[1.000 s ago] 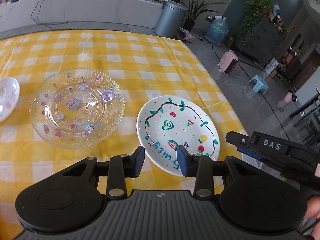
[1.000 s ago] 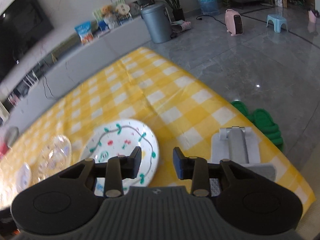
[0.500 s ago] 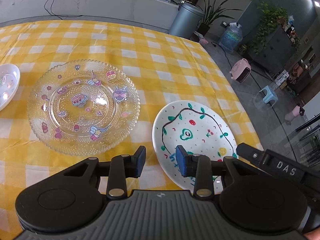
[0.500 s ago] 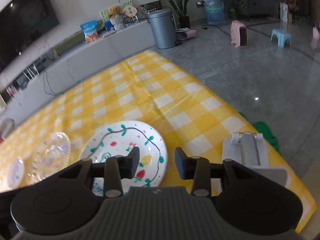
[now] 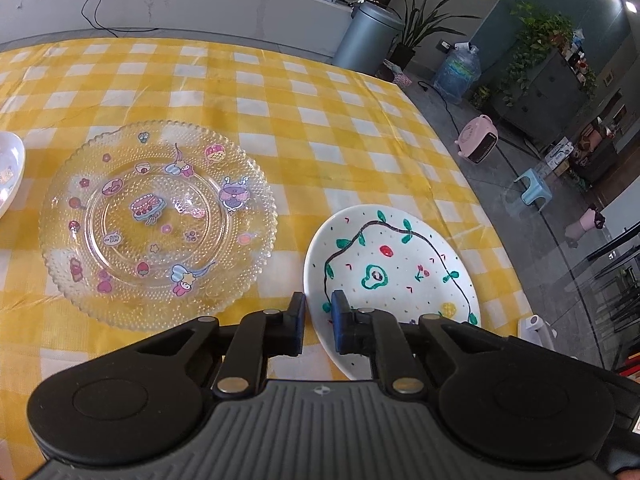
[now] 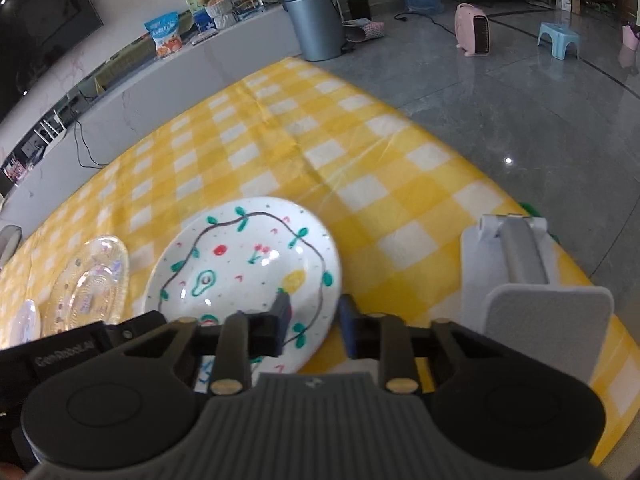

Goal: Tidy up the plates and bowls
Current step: 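Close the left gripper on the painted plate rim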

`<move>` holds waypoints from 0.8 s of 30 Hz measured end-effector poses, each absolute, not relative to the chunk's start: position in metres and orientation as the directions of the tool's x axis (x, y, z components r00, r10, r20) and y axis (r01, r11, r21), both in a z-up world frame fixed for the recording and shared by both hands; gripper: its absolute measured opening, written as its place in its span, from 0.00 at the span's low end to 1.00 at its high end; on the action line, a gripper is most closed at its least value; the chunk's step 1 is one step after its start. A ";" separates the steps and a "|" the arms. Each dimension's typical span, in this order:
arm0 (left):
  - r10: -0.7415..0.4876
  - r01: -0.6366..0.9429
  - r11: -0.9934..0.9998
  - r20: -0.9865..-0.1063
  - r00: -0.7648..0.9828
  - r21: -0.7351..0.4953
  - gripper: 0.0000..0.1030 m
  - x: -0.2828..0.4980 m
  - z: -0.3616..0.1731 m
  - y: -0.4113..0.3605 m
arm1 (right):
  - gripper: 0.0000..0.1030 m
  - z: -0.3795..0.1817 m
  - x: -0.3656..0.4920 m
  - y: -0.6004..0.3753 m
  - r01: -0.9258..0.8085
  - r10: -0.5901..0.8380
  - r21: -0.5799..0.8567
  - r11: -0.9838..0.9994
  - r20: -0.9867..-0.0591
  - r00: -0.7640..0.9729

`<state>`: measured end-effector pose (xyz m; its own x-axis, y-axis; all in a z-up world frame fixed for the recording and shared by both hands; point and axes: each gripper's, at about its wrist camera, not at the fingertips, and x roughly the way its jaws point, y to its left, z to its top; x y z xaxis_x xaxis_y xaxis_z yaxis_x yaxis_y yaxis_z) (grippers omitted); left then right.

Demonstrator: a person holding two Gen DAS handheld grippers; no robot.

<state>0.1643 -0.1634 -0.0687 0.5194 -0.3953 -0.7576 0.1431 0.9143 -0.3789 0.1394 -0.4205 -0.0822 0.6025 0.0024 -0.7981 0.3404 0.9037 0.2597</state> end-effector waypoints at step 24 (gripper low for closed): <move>-0.369 0.115 0.921 -0.743 0.558 -0.372 0.17 0.159 -0.070 -0.149 | 0.28 -0.085 0.133 -0.424 0.356 0.063 0.357 0.864 -0.777 0.627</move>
<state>0.1586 -0.1491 -0.0699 0.5575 -0.3694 -0.7435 0.1145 0.9212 -0.3718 0.1330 -0.4244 -0.0850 0.6267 0.0629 -0.7767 0.3560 0.8635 0.3572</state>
